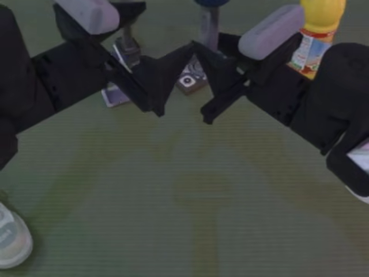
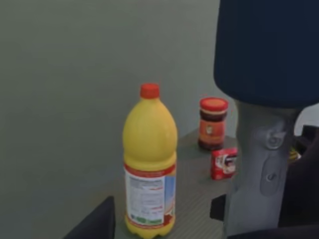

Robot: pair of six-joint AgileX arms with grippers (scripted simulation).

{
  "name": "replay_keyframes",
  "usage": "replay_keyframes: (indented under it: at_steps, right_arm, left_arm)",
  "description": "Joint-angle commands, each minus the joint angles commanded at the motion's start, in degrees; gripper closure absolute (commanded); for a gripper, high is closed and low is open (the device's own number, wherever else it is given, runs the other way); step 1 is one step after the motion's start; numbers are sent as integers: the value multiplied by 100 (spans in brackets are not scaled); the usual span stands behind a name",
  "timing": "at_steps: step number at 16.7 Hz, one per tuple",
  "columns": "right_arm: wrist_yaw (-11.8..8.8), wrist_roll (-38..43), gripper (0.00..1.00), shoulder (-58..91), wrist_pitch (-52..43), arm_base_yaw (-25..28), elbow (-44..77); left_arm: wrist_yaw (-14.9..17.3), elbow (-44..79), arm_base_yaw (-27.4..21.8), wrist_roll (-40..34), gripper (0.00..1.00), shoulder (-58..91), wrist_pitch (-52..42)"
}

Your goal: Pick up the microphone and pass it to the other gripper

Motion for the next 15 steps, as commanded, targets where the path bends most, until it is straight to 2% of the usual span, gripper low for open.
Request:
replay_keyframes:
  at_steps: [7,12,15]
  right_arm:
    - [0,0,100,0,0,0,0]
    - [0,0,100,0,0,0,0]
    - [0,0,100,0,0,0,0]
  left_arm:
    - [-606,1238,-635,-9,0,1728,449]
    - [-647,1313,-678,-12,0,1811,472]
    - [-647,1313,-678,-12,23,1811,472]
